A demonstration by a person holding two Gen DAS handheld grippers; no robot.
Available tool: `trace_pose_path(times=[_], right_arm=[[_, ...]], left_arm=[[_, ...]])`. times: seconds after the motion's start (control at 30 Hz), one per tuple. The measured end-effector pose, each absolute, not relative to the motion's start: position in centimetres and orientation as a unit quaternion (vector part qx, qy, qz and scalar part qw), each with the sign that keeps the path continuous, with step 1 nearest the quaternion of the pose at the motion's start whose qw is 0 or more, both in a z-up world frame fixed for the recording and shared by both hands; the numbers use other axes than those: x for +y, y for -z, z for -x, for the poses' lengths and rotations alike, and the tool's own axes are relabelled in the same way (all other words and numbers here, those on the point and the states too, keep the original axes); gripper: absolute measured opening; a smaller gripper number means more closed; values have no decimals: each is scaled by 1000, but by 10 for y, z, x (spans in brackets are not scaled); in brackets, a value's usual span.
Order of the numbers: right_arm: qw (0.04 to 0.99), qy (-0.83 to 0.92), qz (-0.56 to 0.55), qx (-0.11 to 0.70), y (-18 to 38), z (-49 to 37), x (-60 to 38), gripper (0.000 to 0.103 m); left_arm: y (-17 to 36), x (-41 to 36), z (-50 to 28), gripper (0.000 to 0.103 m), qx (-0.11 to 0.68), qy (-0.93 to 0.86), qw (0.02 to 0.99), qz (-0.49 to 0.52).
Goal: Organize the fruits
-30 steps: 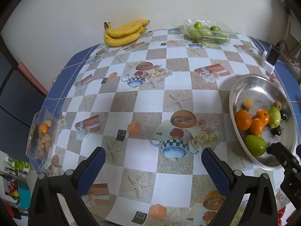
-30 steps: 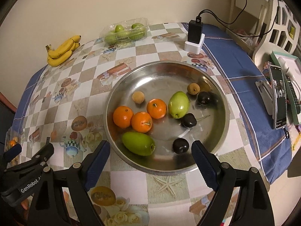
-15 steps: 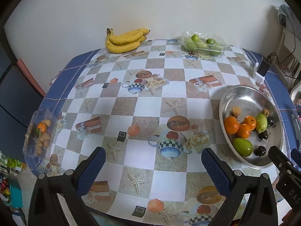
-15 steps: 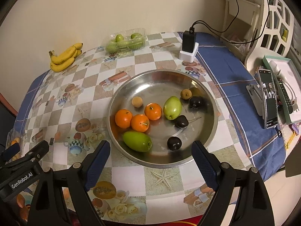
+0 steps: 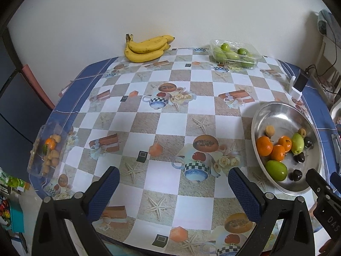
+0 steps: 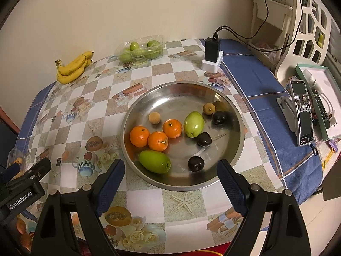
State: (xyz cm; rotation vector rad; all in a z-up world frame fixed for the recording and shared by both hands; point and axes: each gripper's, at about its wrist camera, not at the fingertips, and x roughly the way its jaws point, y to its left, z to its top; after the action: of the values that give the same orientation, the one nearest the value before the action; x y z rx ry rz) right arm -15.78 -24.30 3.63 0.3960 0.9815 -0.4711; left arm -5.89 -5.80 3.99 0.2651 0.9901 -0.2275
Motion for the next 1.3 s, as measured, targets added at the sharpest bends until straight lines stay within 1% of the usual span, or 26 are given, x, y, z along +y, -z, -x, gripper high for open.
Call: trace_pose_path(times=[1.3], right_arm=[[836,219,-182,468,-34,153,-239,89]], left_arm=[[-41,-56,58,103,472,111,865,-127]])
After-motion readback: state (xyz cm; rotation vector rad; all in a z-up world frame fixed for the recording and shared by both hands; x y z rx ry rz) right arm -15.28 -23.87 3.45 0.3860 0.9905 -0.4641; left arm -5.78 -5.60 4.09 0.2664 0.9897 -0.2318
